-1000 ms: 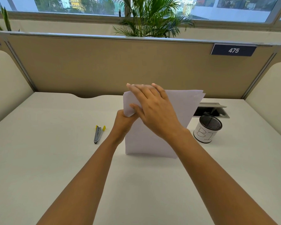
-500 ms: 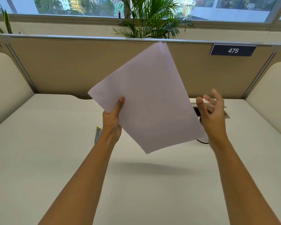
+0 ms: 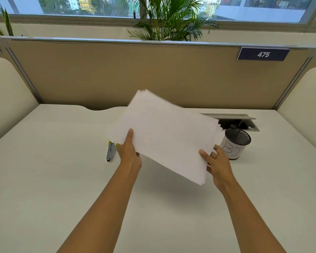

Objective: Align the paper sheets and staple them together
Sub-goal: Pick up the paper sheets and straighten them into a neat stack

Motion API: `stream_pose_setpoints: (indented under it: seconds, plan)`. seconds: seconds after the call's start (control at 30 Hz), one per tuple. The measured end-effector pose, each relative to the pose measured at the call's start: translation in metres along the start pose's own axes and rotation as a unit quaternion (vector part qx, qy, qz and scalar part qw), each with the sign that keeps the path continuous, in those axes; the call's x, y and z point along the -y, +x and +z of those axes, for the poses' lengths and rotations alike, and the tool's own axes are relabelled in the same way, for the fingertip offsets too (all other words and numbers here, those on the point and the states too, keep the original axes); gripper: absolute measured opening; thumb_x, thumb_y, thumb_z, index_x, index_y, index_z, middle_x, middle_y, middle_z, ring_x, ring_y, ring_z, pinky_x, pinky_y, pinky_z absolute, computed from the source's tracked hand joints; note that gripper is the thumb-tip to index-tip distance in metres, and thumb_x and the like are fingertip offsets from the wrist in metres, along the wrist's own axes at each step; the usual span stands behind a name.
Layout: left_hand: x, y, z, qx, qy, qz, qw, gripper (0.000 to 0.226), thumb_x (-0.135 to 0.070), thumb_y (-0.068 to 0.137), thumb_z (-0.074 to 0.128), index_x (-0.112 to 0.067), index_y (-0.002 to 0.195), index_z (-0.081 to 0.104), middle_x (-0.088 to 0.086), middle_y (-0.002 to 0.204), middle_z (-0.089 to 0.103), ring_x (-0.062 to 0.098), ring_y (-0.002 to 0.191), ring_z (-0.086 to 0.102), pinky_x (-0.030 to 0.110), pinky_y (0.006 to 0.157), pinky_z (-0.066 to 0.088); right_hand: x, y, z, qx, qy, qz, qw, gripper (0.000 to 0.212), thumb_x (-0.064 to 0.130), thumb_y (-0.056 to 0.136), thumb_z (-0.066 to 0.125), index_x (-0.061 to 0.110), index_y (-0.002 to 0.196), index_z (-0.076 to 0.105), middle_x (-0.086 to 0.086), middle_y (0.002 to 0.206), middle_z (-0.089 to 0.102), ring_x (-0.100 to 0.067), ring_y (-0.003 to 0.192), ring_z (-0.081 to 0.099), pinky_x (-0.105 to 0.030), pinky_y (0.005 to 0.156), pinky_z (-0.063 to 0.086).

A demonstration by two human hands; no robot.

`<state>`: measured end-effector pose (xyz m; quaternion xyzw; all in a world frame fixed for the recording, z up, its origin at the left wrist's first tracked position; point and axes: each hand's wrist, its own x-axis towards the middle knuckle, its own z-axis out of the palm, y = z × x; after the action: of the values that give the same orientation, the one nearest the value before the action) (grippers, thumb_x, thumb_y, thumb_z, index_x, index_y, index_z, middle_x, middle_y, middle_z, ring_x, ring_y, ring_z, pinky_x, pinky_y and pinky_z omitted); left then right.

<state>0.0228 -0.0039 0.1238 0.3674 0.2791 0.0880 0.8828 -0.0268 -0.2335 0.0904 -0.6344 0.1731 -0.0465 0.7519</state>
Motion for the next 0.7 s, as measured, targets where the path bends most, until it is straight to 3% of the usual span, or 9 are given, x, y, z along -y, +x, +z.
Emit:
stream_pose_setpoints:
  seconds: [0.13,0.27,0.33,0.4,0.5,0.6,0.63,0.7]
  plan:
    - [-0.002,0.022,-0.044,-0.011,0.133,0.002,0.991,0.047,0.004,0.084,0.058,-0.010,0.129,0.052,0.005,0.123,0.056,0.019,0.093,0.057,0.031,0.079,0.051,-0.019,0.010,-0.024,0.027,-0.074,0.075,0.994,0.049,0.008,0.085,0.062,0.010,0.131,0.044,-0.013,0.114,0.063,-0.025,0.094,0.063,-0.029,0.066,0.052]
    - [0.006,0.041,-0.084,-0.012,0.328,-0.024,0.944,0.051,0.005,0.077,0.064,-0.007,0.125,0.055,0.015,0.132,0.054,0.028,0.103,0.055,0.036,0.085,0.047,-0.039,0.015,-0.033,0.030,-0.126,0.113,0.985,0.048,0.005,0.088,0.058,0.009,0.133,0.042,-0.018,0.120,0.060,-0.032,0.100,0.058,-0.031,0.066,0.050]
    - [0.012,0.044,-0.095,0.007,0.431,-0.033,0.902,0.054,0.005,0.076,0.065,-0.006,0.128,0.053,0.017,0.135,0.052,0.030,0.115,0.053,0.038,0.096,0.045,-0.049,0.016,-0.033,0.028,-0.151,0.117,0.981,0.047,0.005,0.089,0.056,0.009,0.134,0.042,-0.016,0.121,0.059,-0.030,0.102,0.057,-0.035,0.072,0.050]
    - [0.016,0.045,-0.099,0.030,0.540,-0.019,0.841,0.052,-0.001,0.078,0.064,-0.005,0.129,0.053,0.015,0.135,0.052,0.031,0.125,0.047,0.037,0.106,0.038,-0.056,0.016,-0.031,0.019,-0.193,0.113,0.974,0.047,0.007,0.090,0.055,0.011,0.135,0.041,-0.014,0.125,0.057,-0.030,0.108,0.055,-0.042,0.087,0.048]
    - [0.019,0.041,-0.095,0.086,0.661,0.029,0.745,0.035,-0.025,0.082,0.059,-0.008,0.112,0.062,0.012,0.116,0.062,0.028,0.119,0.048,0.032,0.099,0.035,-0.063,0.016,-0.025,-0.020,-0.285,0.087,0.954,0.048,0.013,0.091,0.053,0.007,0.135,0.038,-0.016,0.135,0.050,-0.034,0.120,0.049,-0.047,0.103,0.040]
    - [0.026,0.044,-0.092,0.095,0.750,0.071,0.651,0.046,-0.033,0.097,0.034,-0.011,0.138,0.042,0.015,0.137,0.051,0.032,0.130,0.041,0.038,0.105,0.034,-0.063,0.016,-0.014,-0.035,-0.358,0.076,0.930,0.060,0.017,0.093,0.049,0.001,0.144,0.021,-0.024,0.142,0.034,-0.037,0.128,0.038,-0.043,0.108,0.033]
    - [0.028,0.044,-0.091,0.091,0.757,0.086,0.641,0.047,-0.034,0.098,0.030,-0.013,0.139,0.040,0.016,0.137,0.051,0.033,0.129,0.042,0.040,0.104,0.036,-0.062,0.016,-0.011,-0.030,-0.364,0.077,0.928,0.063,0.017,0.094,0.048,0.002,0.146,0.015,-0.024,0.144,0.029,-0.036,0.130,0.036,-0.042,0.109,0.031]
    - [0.031,0.043,-0.088,0.079,0.736,0.115,0.662,0.045,-0.034,0.098,0.030,-0.011,0.132,0.049,0.019,0.127,0.057,0.035,0.120,0.050,0.042,0.098,0.042,-0.062,0.016,-0.009,-0.035,-0.370,0.078,0.925,0.066,0.018,0.095,0.045,0.005,0.148,0.007,-0.024,0.146,0.025,-0.037,0.132,0.033,-0.041,0.108,0.029]
